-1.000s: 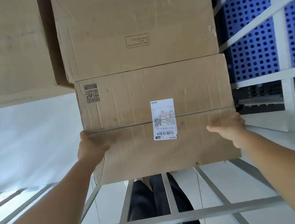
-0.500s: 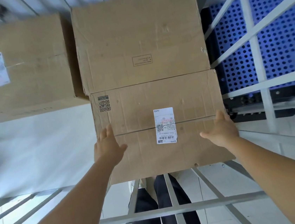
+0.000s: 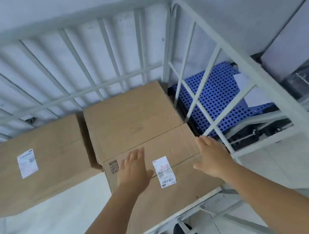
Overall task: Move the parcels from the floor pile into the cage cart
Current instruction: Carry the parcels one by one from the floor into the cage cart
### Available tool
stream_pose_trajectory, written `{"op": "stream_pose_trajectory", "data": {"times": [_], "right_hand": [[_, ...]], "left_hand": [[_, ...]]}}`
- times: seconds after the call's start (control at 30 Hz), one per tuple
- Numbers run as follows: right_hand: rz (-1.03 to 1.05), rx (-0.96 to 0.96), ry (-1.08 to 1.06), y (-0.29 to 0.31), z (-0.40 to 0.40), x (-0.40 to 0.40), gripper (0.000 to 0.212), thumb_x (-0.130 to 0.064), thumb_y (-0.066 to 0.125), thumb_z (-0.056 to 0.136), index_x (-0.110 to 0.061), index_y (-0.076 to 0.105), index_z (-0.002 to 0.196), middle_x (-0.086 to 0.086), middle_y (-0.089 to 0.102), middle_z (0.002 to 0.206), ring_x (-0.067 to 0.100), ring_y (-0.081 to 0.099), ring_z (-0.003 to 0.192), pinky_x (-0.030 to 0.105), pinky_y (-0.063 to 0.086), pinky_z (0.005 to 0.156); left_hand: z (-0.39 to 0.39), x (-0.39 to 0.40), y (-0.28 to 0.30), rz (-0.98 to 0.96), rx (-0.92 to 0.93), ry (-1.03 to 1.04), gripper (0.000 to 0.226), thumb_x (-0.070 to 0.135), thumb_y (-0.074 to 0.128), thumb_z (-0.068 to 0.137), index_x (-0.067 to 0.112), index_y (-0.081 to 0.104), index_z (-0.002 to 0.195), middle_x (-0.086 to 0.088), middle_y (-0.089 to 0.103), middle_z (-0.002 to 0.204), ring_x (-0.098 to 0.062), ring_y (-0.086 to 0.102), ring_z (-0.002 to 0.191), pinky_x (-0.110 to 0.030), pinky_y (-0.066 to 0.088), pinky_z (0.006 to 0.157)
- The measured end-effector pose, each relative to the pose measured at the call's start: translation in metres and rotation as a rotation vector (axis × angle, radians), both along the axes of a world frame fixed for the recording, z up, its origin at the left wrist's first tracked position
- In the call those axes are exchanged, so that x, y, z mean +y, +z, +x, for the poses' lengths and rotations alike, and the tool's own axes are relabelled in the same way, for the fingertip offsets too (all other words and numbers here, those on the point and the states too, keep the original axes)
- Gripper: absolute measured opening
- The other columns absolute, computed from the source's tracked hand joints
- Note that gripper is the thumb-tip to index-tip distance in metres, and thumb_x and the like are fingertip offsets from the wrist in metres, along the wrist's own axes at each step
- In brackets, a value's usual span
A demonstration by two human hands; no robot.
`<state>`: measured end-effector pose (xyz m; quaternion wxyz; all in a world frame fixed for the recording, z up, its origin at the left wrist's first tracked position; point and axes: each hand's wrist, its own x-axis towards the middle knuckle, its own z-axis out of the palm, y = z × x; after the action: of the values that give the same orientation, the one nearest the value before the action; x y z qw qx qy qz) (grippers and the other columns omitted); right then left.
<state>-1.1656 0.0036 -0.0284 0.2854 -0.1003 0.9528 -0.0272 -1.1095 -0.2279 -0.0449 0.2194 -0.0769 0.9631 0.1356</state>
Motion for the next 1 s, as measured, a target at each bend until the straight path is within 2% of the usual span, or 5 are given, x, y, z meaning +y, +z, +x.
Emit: {"op": "stream_pose_trajectory", "data": {"times": [0.13, 0.3, 0.53, 0.7, 1.0], "right_hand": [[-0.036, 0.091, -0.079, 0.056, 0.027, 0.007, 0.088, -0.048, 0.06, 0.091, -0.016, 0.009, 0.156, 0.002, 0.009, 0.162, 0.023, 0.009, 0.149, 0.042, 0.017, 0.12], [-0.071, 0.24, -0.228, 0.122, 0.069, 0.032, 0.077, -0.05, 0.059, 0.09, -0.016, 0.022, 0.148, 0.002, 0.026, 0.153, 0.023, 0.024, 0.142, 0.041, 0.025, 0.114], [-0.006, 0.391, -0.453, 0.195, 0.14, 0.084, 0.084, -0.047, 0.059, 0.089, -0.017, 0.014, 0.153, 0.0, 0.019, 0.159, 0.021, 0.017, 0.146, 0.04, 0.019, 0.117], [0.004, 0.446, -0.646, 0.221, 0.213, 0.129, 0.084, -0.041, 0.057, 0.091, -0.017, 0.009, 0.156, 0.0, 0.012, 0.162, 0.02, 0.01, 0.149, 0.039, 0.013, 0.119], [0.07, 0.461, -0.969, 0.221, 0.389, 0.179, 0.083, -0.044, 0.056, 0.093, -0.015, 0.009, 0.155, 0.0, 0.016, 0.159, 0.021, 0.015, 0.146, 0.038, 0.015, 0.118]], "left_hand": [[0.002, 0.018, 0.054, 0.048, 0.075, -0.118, 0.083, 0.041, 0.054, 0.093, 0.018, 0.003, 0.154, -0.002, 0.016, 0.16, -0.02, 0.014, 0.148, -0.035, 0.015, 0.119], [0.008, 0.048, 0.113, 0.079, 0.156, -0.304, 0.083, 0.04, 0.055, 0.093, 0.018, 0.003, 0.155, -0.003, 0.016, 0.16, -0.021, 0.014, 0.147, -0.038, 0.016, 0.119], [0.024, 0.117, 0.18, 0.135, 0.296, -0.578, 0.079, 0.042, 0.053, 0.094, 0.02, 0.007, 0.155, 0.0, 0.019, 0.16, -0.02, 0.02, 0.146, -0.037, 0.019, 0.119], [0.059, 0.185, 0.209, 0.211, 0.338, -0.771, 0.078, 0.044, 0.053, 0.094, 0.022, 0.01, 0.155, 0.002, 0.02, 0.159, -0.019, 0.023, 0.145, -0.038, 0.023, 0.117], [0.173, 0.28, 0.23, 0.311, 0.383, -1.081, 0.076, 0.044, 0.052, 0.094, 0.019, 0.012, 0.155, 0.002, 0.02, 0.159, -0.018, 0.022, 0.145, -0.036, 0.022, 0.118]]}}
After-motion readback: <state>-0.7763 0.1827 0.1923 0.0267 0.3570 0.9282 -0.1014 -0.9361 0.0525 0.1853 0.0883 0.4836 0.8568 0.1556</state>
